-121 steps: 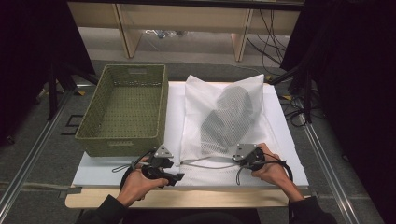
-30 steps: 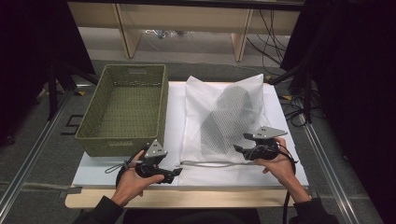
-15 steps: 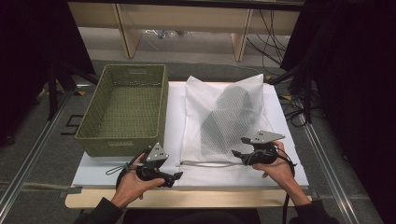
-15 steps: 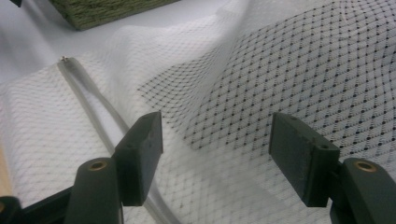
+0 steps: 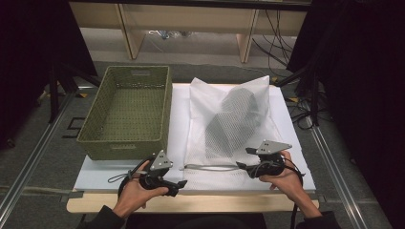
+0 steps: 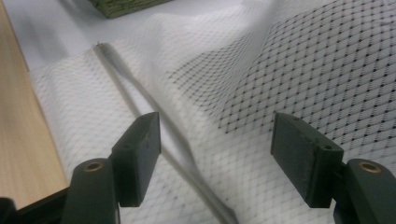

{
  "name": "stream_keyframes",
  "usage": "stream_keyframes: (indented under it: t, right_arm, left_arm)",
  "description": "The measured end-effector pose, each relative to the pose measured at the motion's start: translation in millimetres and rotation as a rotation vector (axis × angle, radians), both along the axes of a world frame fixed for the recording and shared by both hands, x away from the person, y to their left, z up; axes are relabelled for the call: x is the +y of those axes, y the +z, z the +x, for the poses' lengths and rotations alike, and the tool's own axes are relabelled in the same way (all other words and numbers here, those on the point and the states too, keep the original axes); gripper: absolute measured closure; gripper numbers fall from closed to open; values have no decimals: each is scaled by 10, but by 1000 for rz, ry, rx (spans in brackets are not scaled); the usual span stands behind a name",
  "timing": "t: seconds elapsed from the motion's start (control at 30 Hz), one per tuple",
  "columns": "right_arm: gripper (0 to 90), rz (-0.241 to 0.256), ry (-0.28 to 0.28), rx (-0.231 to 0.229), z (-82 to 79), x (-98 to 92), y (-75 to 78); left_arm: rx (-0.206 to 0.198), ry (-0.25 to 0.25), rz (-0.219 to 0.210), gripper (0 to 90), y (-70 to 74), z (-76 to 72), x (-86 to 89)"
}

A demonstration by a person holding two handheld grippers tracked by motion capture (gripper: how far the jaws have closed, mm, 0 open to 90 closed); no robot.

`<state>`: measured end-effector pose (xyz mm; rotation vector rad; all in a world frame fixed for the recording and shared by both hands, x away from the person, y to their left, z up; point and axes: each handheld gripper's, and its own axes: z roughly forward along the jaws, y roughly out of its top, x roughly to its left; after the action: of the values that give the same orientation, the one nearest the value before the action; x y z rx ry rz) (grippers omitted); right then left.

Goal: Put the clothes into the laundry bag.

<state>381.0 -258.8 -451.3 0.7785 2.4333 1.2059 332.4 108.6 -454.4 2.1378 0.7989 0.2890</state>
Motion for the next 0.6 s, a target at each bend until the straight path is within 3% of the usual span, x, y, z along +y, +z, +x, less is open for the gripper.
stream_keyframes:
  t: [0.1, 0.2, 0.27, 0.3, 0.4, 0.6]
  right_arm:
    - [335, -15, 8, 3, -51, 2, -17]
    - [335, -23, 11, 5, -93, -8, -22]
    - [334, -21, 16, 25, -116, -17, -27]
    - [334, -29, 2, 11, -128, -30, -28]
    - [332, -23, -5, 37, -172, -43, -56]
    - [326, -68, 5, 65, -232, -44, -135]
  left_arm:
    - [-1, -8, -3, 169, -5, -13, 5]
    - [-1, -10, 23, 169, -10, -25, 19]
    - [7, -10, 21, 169, -21, -33, 18]
    - [5, -12, 27, 169, -23, -34, 21]
    - [11, -4, 26, 169, -25, -45, 22]
    - [13, -13, 21, 169, -31, -74, -3]
